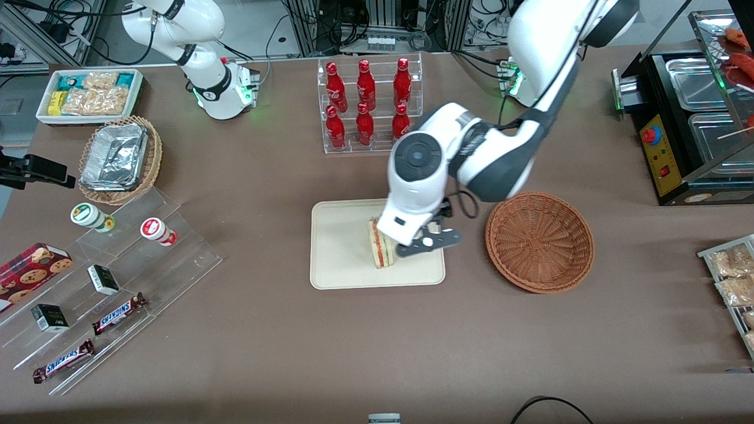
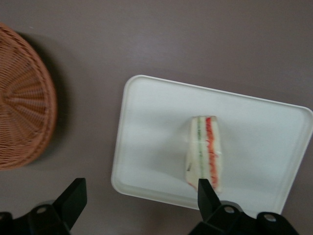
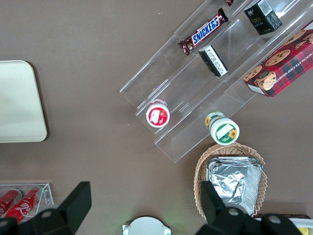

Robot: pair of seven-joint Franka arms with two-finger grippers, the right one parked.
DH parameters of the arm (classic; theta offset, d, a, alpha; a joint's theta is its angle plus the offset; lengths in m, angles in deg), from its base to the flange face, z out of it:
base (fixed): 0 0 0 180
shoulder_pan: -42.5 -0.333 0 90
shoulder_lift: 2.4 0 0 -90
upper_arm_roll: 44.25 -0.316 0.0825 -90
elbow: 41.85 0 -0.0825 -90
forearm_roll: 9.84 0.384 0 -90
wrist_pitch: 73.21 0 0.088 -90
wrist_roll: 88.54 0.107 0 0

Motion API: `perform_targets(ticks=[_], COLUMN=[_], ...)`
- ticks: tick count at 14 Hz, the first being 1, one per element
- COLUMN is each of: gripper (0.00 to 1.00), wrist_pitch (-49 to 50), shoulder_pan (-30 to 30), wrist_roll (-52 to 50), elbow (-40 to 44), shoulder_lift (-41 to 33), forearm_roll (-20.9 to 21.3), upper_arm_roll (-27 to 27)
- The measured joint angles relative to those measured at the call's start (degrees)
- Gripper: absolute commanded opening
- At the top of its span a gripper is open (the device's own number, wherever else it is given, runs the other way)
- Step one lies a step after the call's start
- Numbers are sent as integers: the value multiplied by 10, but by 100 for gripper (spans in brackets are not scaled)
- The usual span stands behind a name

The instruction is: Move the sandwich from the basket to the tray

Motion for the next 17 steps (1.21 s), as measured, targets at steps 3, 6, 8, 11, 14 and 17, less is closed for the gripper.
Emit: perform_targets(ticks=[3, 6, 8, 11, 14, 17], gripper=[100, 100, 100, 100, 100, 100], wrist_pitch=[37, 41, 42, 43, 43, 44], shoulder_pan=[-54, -127, -169, -205, -224, -233], wrist_roll=[92, 213, 278, 341, 386, 444], elbow=[-13, -60, -95, -144, -179, -206], shoulder_lift=[-23, -67, -103, -154, -198, -237], forearm_roll=[0, -10, -21, -47, -57, -70], upper_arm_roll=[-2, -1, -1, -1, -1, -19])
